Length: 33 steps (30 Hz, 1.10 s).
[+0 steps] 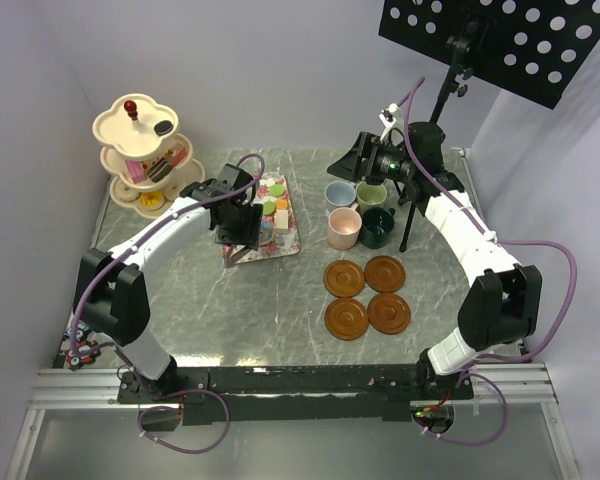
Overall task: Serve the afternoon tea
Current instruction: Pick up the desert from the tray.
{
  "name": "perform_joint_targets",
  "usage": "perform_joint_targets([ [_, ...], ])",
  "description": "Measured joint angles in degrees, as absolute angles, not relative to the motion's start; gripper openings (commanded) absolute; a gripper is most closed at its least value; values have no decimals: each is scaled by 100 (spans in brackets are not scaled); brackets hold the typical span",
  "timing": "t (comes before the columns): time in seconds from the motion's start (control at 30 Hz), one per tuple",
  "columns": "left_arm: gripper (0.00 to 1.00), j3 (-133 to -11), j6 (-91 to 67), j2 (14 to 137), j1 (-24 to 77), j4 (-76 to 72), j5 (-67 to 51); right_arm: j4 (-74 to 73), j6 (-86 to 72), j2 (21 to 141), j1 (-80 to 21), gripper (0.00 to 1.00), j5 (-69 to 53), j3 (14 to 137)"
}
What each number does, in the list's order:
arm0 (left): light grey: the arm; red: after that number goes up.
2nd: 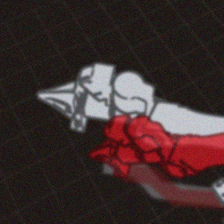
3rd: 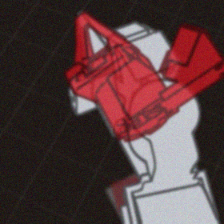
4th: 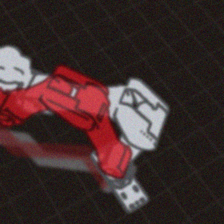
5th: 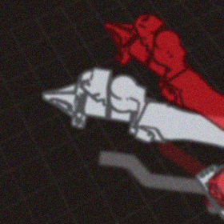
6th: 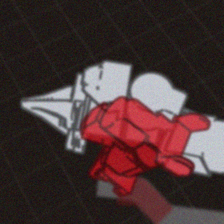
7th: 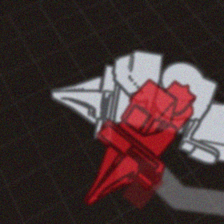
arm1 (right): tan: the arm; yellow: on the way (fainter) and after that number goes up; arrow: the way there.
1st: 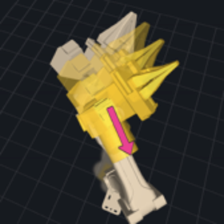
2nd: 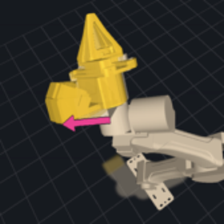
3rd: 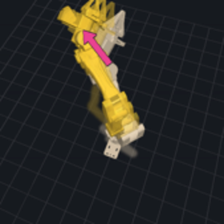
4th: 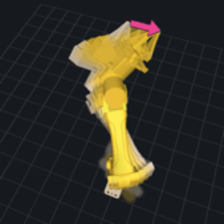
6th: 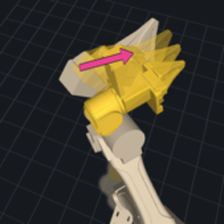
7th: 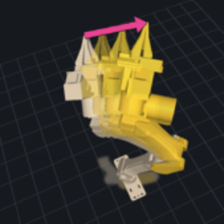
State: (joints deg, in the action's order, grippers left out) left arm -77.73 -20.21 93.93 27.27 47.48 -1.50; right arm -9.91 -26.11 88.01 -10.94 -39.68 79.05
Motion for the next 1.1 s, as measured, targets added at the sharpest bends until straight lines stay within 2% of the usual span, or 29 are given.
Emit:
perform_joint_targets([
  [0.4, 61, -7885, -2016, 9583, 2727, 4890, -161, -991, -2611, 8801, -1094, 84, -3968, 7905],
  [0.63, 46, -8001, -2012, 9802, 2727, 4882, -126, -991, -2609, 8801, -1094, 84, -3966, 7902],
  [0.87, 42, -8449, -2021, 9813, 2727, 5028, 169, -993, -2609, 8801, -1094, 84, -3964, 7900],
  [1.1, 42, -8785, -2021, 9810, 2563, 5094, 530, -993, -2606, 8801, -1094, 84, -3964, 7900],
])
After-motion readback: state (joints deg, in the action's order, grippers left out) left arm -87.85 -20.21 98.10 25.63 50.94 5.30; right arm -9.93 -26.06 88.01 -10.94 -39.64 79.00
